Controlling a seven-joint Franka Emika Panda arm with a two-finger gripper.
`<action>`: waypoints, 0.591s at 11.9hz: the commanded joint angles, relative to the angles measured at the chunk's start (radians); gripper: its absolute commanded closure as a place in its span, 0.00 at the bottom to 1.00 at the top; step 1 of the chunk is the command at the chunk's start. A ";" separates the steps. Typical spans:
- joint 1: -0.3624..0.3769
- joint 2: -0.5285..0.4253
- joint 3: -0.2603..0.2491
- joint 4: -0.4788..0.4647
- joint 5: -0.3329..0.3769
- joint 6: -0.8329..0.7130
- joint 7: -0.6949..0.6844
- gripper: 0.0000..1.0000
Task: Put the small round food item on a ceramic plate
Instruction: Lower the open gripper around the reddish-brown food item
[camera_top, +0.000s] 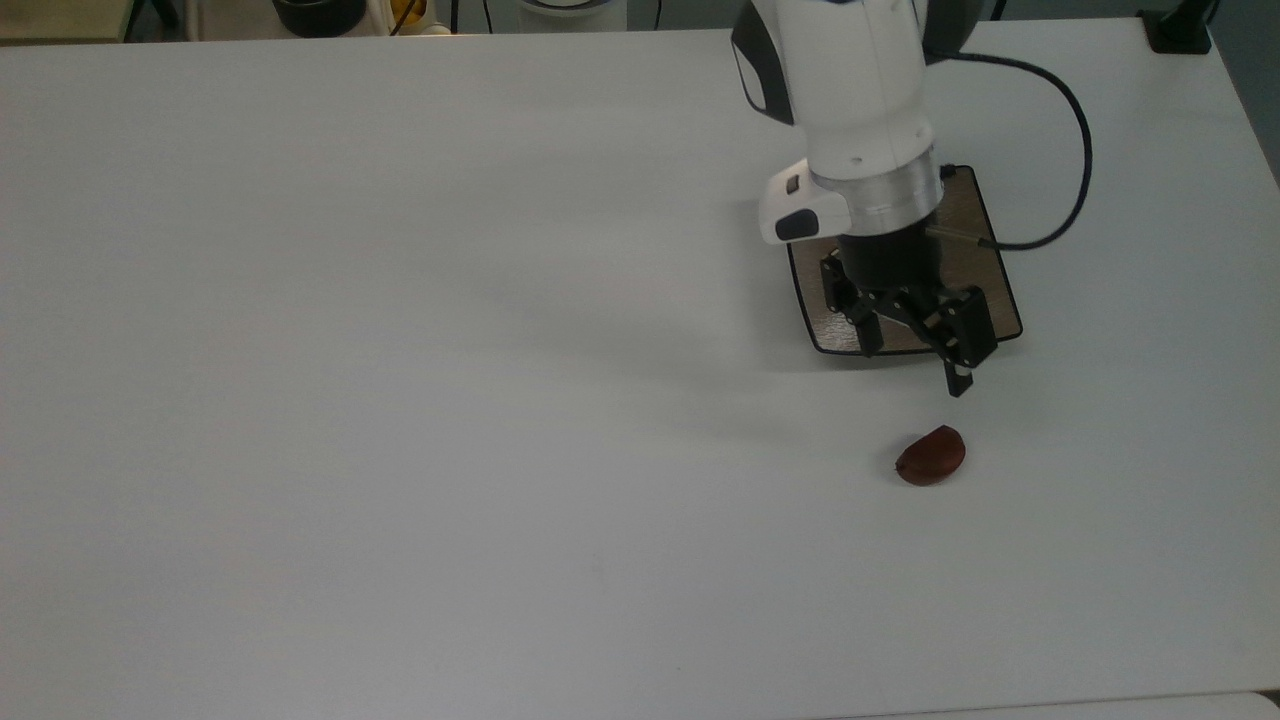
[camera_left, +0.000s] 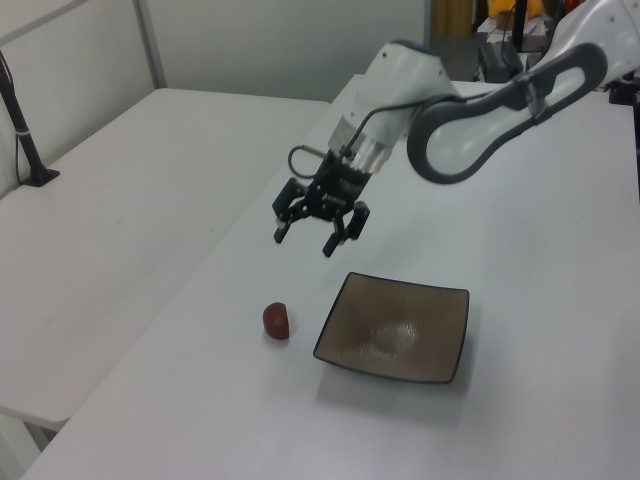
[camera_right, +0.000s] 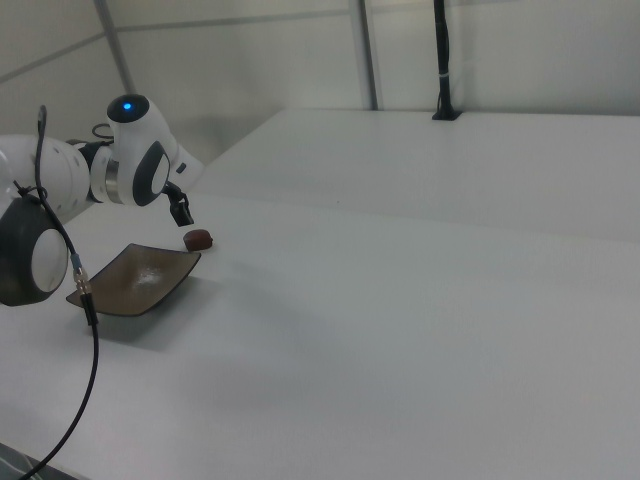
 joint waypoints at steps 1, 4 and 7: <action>0.065 0.109 -0.052 0.129 -0.006 0.023 0.076 0.00; 0.118 0.188 -0.106 0.170 -0.016 0.104 0.107 0.00; 0.126 0.227 -0.109 0.204 -0.035 0.106 0.107 0.00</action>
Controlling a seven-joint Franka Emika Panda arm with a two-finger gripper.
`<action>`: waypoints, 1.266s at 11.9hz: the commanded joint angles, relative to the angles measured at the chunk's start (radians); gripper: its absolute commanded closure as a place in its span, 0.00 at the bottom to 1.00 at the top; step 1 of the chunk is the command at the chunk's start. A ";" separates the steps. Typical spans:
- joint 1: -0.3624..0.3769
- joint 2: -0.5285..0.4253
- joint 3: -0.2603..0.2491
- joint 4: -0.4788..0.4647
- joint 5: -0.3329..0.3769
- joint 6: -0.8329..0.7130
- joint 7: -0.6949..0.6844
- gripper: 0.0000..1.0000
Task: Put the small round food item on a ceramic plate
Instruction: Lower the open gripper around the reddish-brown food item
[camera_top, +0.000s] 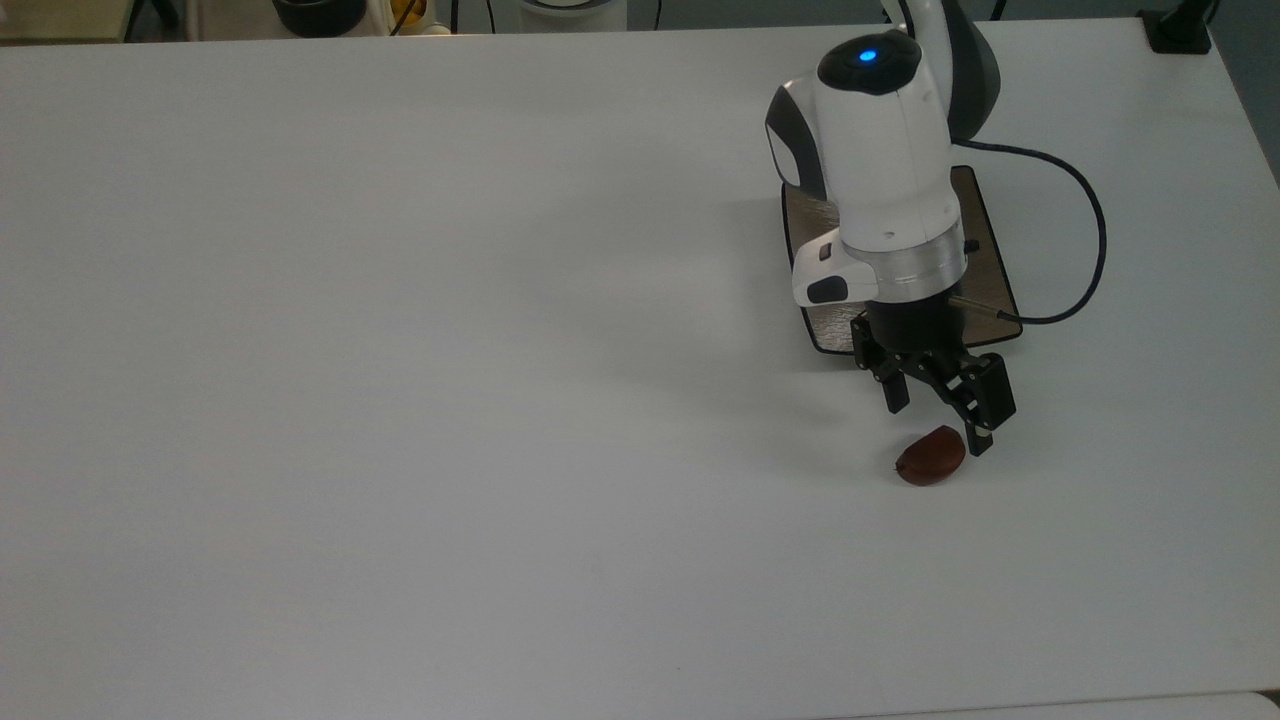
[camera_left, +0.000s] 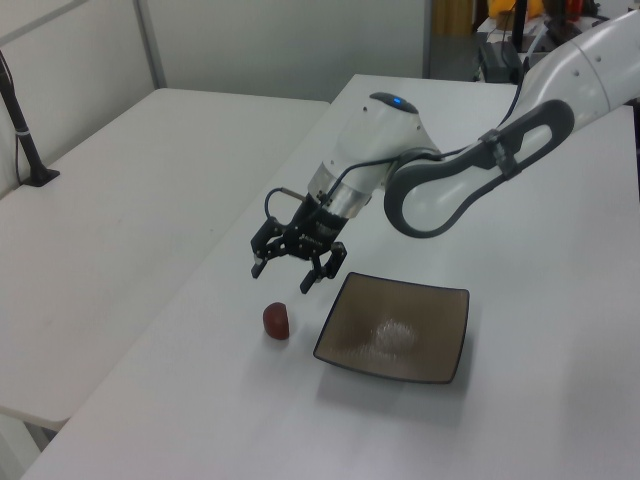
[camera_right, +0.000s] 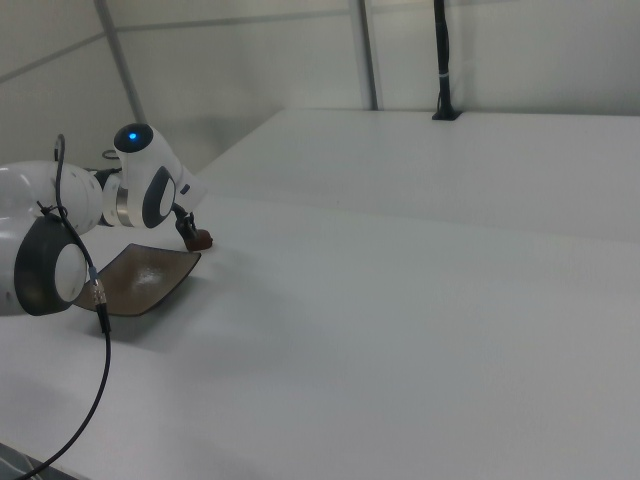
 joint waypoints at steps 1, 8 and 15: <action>0.022 0.073 -0.026 0.082 -0.042 0.010 0.034 0.00; 0.045 0.127 -0.024 0.093 -0.154 0.028 0.034 0.13; 0.042 0.127 -0.023 0.076 -0.230 0.040 0.036 0.98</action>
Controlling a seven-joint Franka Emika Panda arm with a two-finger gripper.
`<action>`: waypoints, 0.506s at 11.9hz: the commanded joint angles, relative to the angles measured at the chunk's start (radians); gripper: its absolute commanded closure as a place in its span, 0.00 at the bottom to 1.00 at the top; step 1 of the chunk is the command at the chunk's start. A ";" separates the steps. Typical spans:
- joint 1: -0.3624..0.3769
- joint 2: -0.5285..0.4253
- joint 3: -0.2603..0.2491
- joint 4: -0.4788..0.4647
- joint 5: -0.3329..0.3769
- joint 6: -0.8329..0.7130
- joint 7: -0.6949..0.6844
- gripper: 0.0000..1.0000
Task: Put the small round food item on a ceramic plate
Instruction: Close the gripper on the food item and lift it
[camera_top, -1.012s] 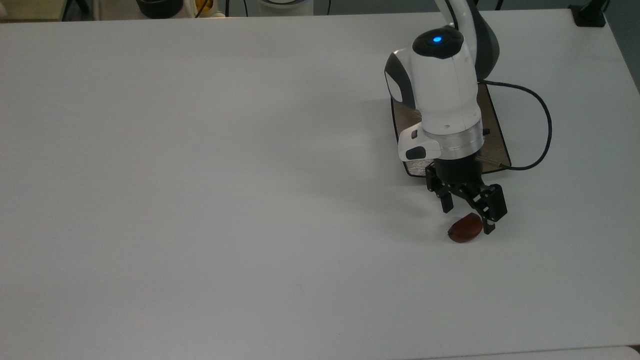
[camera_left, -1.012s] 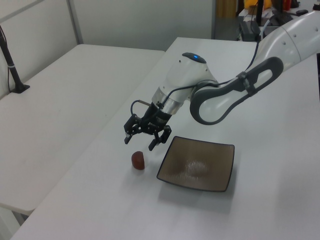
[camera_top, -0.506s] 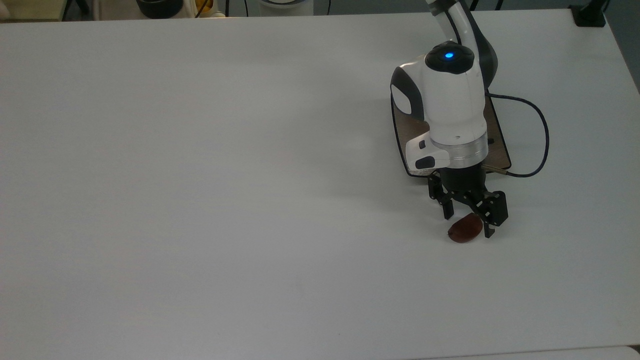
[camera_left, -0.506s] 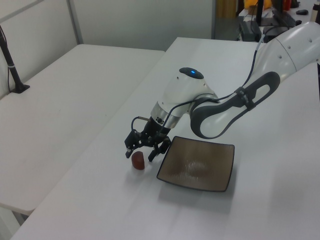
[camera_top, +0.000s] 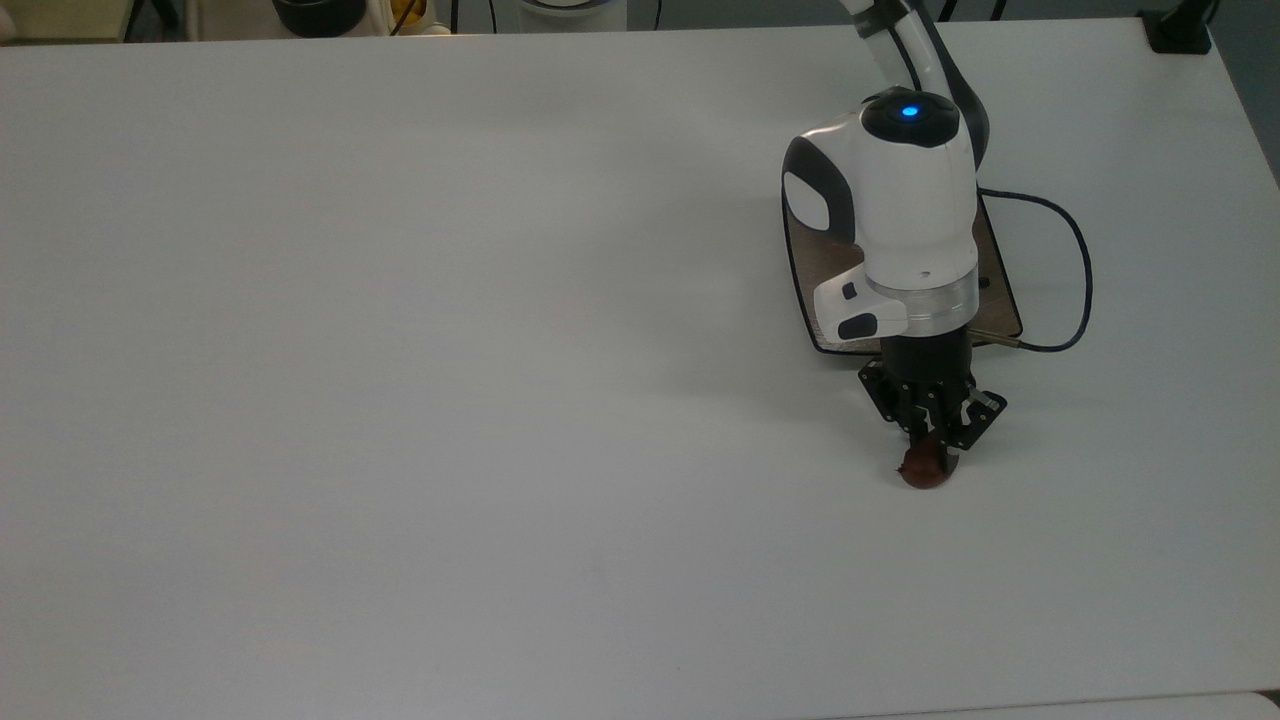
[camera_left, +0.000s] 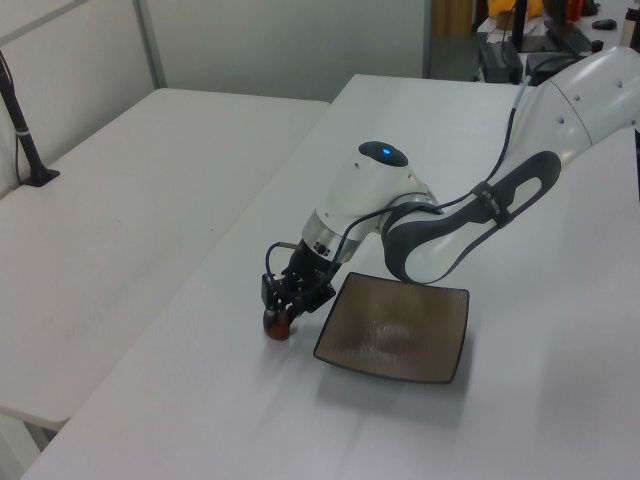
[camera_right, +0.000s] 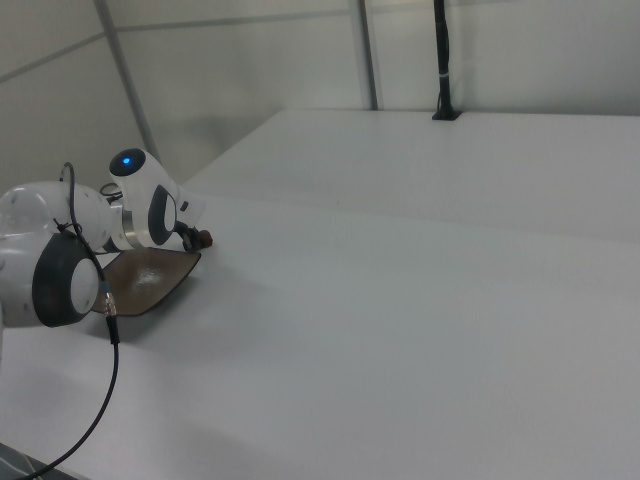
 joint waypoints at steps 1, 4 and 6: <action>0.012 0.004 -0.018 0.002 -0.018 0.032 0.026 0.98; 0.003 -0.017 -0.015 -0.001 -0.008 0.027 0.023 0.98; -0.010 -0.074 -0.012 -0.026 0.003 0.016 0.022 0.97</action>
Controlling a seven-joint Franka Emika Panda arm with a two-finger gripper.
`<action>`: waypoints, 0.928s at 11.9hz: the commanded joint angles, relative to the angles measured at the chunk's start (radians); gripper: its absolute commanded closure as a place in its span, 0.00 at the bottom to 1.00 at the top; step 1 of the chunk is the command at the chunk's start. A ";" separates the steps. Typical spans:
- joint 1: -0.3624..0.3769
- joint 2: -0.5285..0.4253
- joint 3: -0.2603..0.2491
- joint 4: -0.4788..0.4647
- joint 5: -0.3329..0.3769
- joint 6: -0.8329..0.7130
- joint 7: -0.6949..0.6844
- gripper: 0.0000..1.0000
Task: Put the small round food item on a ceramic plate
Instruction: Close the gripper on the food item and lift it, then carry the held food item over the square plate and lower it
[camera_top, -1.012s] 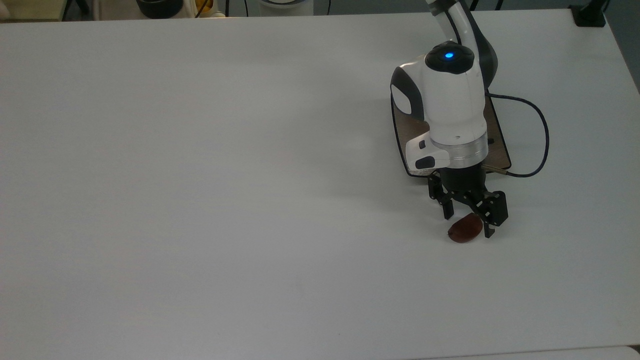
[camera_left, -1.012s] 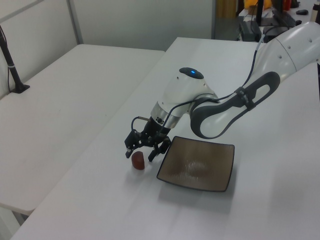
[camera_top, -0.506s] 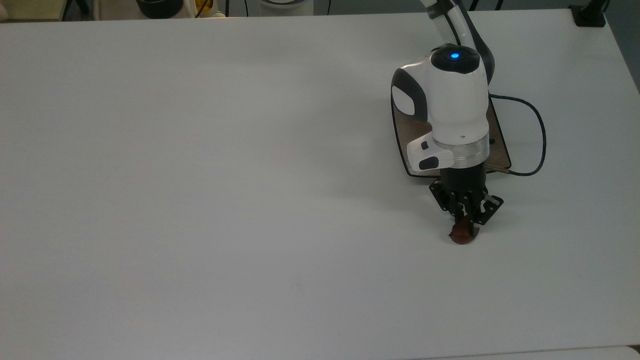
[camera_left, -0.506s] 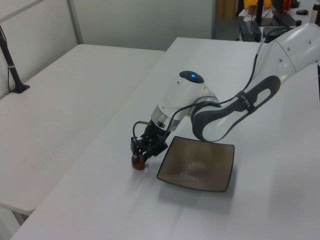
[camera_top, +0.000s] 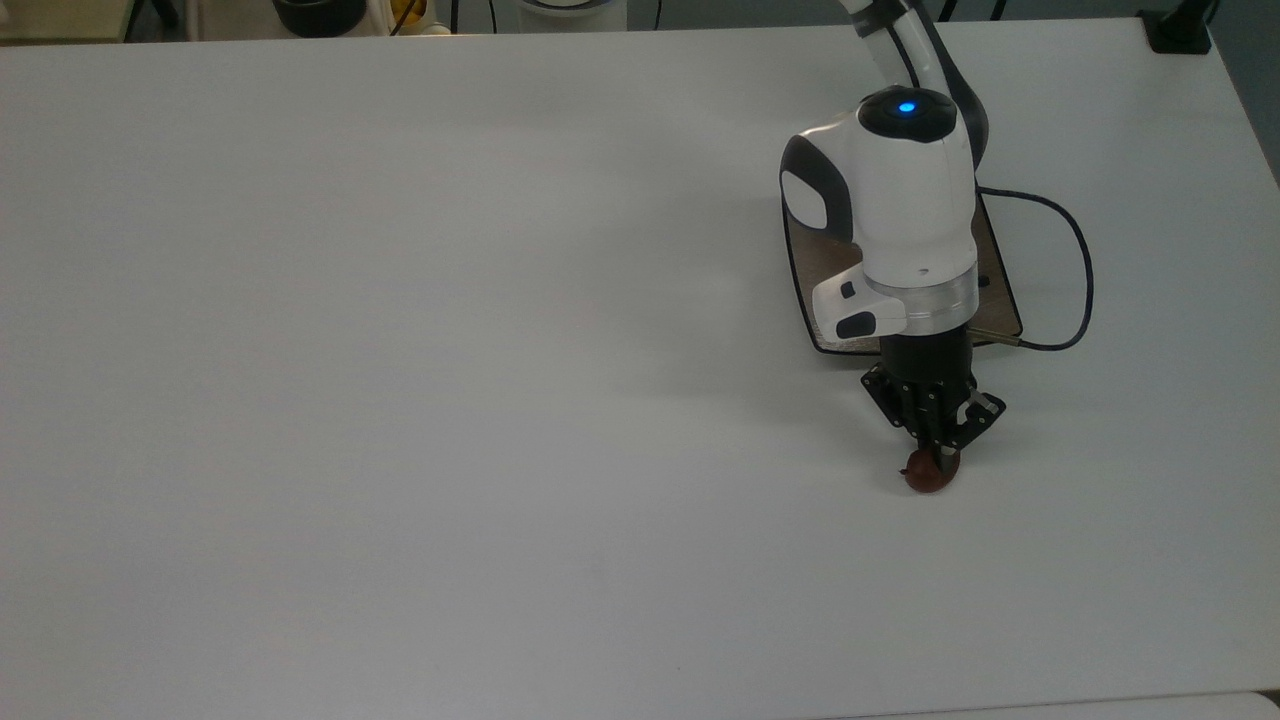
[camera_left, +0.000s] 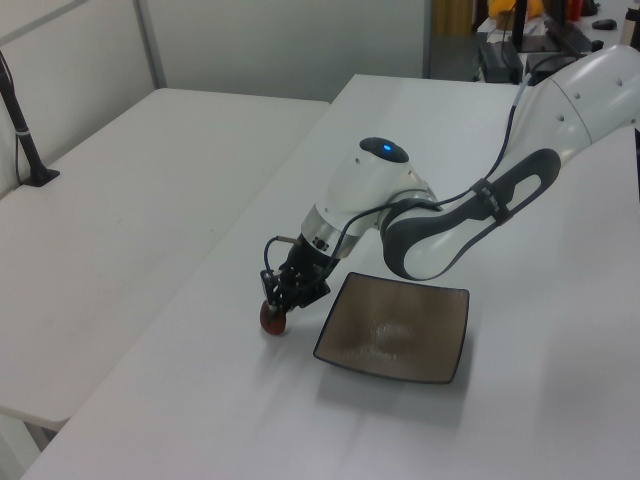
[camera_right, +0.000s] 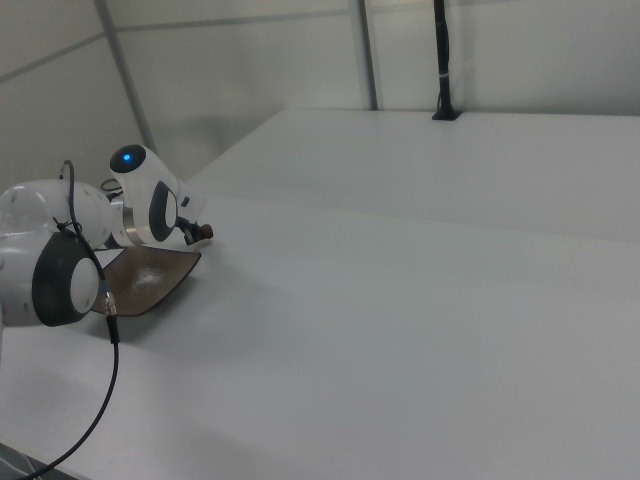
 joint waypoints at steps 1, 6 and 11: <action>-0.010 -0.122 -0.011 -0.086 0.014 0.005 0.017 0.96; -0.039 -0.351 0.027 -0.292 0.150 -0.151 -0.203 0.96; -0.048 -0.469 0.040 -0.404 0.320 -0.351 -0.487 0.91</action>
